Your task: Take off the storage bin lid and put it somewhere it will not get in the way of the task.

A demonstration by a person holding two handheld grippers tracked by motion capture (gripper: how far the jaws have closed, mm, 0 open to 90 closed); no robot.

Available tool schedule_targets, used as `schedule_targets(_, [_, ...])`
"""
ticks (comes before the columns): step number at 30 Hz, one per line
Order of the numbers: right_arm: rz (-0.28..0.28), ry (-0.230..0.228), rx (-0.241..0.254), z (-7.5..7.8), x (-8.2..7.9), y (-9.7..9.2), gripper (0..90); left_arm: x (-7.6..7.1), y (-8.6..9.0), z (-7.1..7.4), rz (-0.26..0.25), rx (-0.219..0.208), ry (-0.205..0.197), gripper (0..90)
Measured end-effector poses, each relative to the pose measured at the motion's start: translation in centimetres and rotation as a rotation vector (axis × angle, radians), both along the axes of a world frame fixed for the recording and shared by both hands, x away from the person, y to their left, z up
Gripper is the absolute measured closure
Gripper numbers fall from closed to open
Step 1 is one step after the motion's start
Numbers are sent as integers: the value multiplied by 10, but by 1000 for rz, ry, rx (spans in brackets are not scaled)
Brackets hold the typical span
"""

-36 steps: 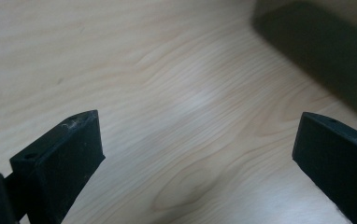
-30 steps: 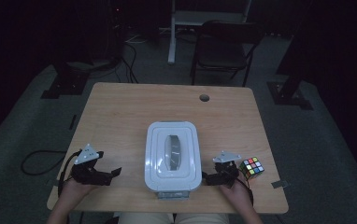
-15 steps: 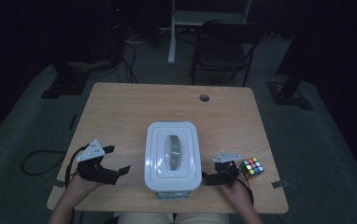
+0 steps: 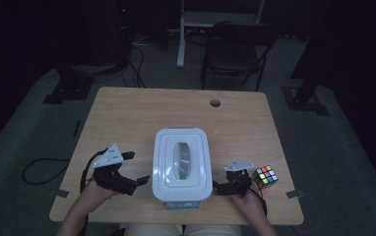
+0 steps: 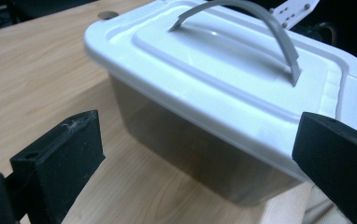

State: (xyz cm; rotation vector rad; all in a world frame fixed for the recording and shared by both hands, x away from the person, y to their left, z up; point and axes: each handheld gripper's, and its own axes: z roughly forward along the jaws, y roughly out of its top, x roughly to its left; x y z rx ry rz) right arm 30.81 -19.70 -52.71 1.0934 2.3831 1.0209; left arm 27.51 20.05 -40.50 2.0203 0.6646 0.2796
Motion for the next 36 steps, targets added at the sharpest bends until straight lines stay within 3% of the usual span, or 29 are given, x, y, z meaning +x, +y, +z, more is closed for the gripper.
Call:
schedule_targets(10, [0, 0, 0, 0, 0, 0, 124, 4, -25, 8, -51, -25, -24, 56])
schedule_targets(16, [0, 0, 0, 0, 0, 0, 124, 5, -41, 10, -89, 1, 4, 55])
schedule_targets(23, [0, 0, 0, 0, 0, 0, 124, 7, -53, 13, -98, 13, -4, 55])
schedule_targets(25, [0, 0, 0, 0, 0, 0, 124, 8, -56, 13, -108, -5, 9, 55])
schedule_targets(32, [0, 1, 0, 0, 0, 0, 124, 15, -73, 15, -133, 29, 51, 56])
schedule_targets(36, [0, 1, 0, 0, 0, 0, 124, 16, -79, 15, -146, 35, 52, 68])
